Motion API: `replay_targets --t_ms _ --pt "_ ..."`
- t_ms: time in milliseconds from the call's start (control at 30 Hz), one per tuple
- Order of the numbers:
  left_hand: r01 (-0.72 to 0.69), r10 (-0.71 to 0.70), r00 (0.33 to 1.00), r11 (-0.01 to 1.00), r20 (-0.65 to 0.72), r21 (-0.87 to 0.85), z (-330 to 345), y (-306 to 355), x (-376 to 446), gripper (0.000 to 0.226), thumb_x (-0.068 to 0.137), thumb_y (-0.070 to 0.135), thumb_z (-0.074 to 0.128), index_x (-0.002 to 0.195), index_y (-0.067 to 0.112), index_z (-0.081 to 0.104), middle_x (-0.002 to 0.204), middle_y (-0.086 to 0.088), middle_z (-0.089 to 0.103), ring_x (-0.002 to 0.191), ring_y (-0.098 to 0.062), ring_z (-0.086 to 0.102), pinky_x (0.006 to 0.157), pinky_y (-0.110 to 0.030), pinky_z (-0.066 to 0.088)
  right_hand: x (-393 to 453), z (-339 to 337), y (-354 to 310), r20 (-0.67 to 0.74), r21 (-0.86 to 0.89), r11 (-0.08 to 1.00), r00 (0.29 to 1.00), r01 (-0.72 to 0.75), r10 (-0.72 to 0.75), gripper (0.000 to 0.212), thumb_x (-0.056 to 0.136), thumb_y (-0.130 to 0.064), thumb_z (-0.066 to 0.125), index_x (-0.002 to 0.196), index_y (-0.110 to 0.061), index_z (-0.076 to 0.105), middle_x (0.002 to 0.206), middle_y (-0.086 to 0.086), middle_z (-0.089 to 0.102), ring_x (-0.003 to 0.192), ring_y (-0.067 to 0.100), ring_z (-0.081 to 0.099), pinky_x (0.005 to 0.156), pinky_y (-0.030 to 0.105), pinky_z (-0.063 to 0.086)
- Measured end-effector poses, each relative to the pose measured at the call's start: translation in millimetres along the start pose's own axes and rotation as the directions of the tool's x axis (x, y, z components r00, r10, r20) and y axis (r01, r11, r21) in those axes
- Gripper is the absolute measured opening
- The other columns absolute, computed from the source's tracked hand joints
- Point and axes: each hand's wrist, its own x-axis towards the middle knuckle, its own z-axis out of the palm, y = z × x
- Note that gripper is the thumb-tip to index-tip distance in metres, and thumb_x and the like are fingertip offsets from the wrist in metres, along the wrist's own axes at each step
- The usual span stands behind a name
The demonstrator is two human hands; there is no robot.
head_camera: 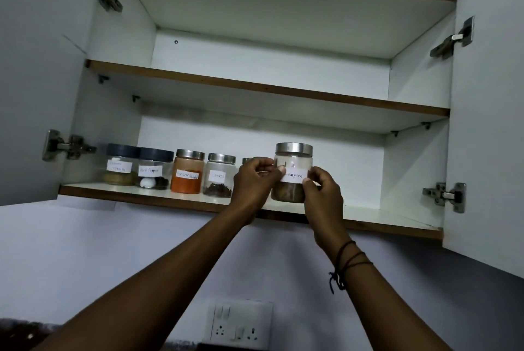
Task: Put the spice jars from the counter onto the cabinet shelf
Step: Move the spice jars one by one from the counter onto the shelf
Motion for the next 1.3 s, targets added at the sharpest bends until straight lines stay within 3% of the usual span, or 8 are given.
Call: replay_targets --t_ms 233,333,500,667,800,967,1067,1300 --pt "0.112 -0.112 0.994 0.980 -0.013 0.166 31.4 -42.3 32.2 0.025 0.090 0.005 0.063 0.115 0.001 0.068 0.115 -0.017 0.070 0.111 -0.031 0.065 0.098 -0.041 0.053 45.8 12.2 32.9 0.095 -0.330 0.944 0.995 0.006 0.027 0.012 0.088 -0.004 0.049 0.093 -0.001 0.060 0.102 0.014 0.067 0.096 0.033 0.060 0.080 0.034 0.048" --pt "0.113 -0.113 0.993 0.948 -0.016 0.297 40.1 -50.8 45.6 0.025 0.091 0.001 0.059 0.113 0.003 0.069 0.115 -0.013 0.071 0.109 -0.029 0.065 0.086 -0.030 0.051 61.8 15.6 43.5 0.182 -0.373 0.928 0.981 0.006 0.067 0.011 0.085 -0.004 0.056 0.094 -0.003 0.062 0.106 0.016 0.068 0.093 0.032 0.061 0.073 0.027 0.044" --pt "0.103 -0.116 0.993 0.888 0.003 0.448 51.7 -54.8 64.6 0.025 0.092 -0.004 0.048 0.107 -0.003 0.068 0.113 -0.020 0.069 0.107 -0.034 0.064 0.090 -0.038 0.051 79.8 18.8 59.0 0.303 -0.467 0.884 0.943 0.023 0.136 0.024 0.088 -0.010 0.059 0.110 -0.002 0.064 0.115 0.015 0.067 0.107 0.032 0.062 0.079 0.027 0.045" --pt "0.090 -0.139 0.989 0.852 0.058 0.516 53.8 -61.0 71.9 0.023 0.086 -0.006 0.054 0.105 -0.004 0.067 0.106 -0.021 0.069 0.099 -0.034 0.066 0.070 -0.033 0.050 88.8 19.4 64.2 0.386 -0.463 0.885 0.910 0.051 0.150 0.018 0.087 -0.010 0.062 0.104 -0.005 0.065 0.112 0.018 0.067 0.100 0.032 0.063 0.075 0.028 0.045" --pt "0.083 -0.131 0.990 0.858 0.060 0.508 54.5 -64.4 67.5 0.022 0.082 -0.007 0.056 0.099 -0.005 0.068 0.099 -0.023 0.070 0.091 -0.033 0.068 0.076 -0.040 0.058 86.9 18.8 64.2 0.398 -0.501 0.861 0.907 0.090 0.138 0.000 0.087 -0.010 0.061 0.087 -0.011 0.061 0.098 0.011 0.066 0.089 0.028 0.060 0.070 0.026 0.041" --pt "-0.054 0.054 0.998 0.831 0.015 0.553 52.5 -59.3 47.3 0.013 0.084 0.003 0.057 0.075 -0.007 0.059 0.079 -0.021 0.062 0.075 -0.025 0.056 0.068 -0.042 0.046 66.2 11.2 60.1 0.257 -0.468 0.877 0.966 0.111 0.016 0.031 0.083 -0.001 0.052 0.058 -0.014 0.038 0.063 -0.002 0.046 0.068 0.023 0.044 0.044 0.019 0.028" --pt "-0.148 0.144 0.988 0.839 0.050 0.524 50.1 -57.0 24.3 0.015 0.088 0.010 0.058 0.085 -0.001 0.067 0.083 -0.012 0.068 0.079 -0.019 0.056 0.070 -0.033 0.043 41.5 2.6 57.0 0.208 -0.377 0.917 0.977 0.127 -0.050 0.011 0.084 -0.003 0.051 0.083 0.002 0.061 0.083 0.013 0.066 0.081 0.033 0.057 0.063 0.020 0.044" --pt "-0.213 0.190 0.975 0.946 0.115 0.244 35.2 -65.9 -68.6 0.019 0.096 0.017 0.059 0.107 0.015 0.074 0.094 0.010 0.072 0.086 0.004 0.065 0.076 -0.008 0.050 -46.7 -49.6 67.8 0.139 -0.218 0.975 0.990 0.048 -0.018 0.031 0.092 -0.017 0.060 0.122 -0.017 0.064 0.115 -0.007 0.065 0.101 0.007 0.061 0.079 0.009 0.042"
